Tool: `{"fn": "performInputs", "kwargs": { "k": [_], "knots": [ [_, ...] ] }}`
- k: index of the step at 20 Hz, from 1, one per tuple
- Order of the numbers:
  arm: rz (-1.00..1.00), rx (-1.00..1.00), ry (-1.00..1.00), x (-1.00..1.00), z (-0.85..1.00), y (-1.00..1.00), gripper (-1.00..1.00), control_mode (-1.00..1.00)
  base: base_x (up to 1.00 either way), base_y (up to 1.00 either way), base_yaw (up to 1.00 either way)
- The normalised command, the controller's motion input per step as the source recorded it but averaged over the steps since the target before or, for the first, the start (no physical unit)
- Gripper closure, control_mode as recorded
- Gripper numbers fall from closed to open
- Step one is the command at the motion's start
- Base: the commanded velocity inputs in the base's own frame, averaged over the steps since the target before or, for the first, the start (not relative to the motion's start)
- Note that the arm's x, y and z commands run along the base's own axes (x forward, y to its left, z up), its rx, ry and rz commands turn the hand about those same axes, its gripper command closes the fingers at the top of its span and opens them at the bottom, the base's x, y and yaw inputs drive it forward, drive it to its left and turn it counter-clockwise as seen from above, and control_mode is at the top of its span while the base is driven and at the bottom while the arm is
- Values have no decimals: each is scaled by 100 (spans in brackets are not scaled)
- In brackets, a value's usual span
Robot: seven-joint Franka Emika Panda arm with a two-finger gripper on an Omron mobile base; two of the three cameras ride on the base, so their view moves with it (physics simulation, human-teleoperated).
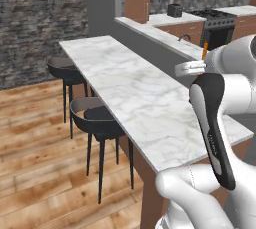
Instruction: Get the candle and the beer from the cabinet and move them to the dining counter.
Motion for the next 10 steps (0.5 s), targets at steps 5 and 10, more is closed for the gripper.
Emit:
{"fn": "performInputs", "kwargs": {
  "k": [5, 10],
  "knots": [
    [16, 1, 7, 57, -28, -21, 100, -100, 0, 0, 0],
    [14, 0, 3, 46, -30, -8, 100, -100, 0, 0, 0]
  ]
}}
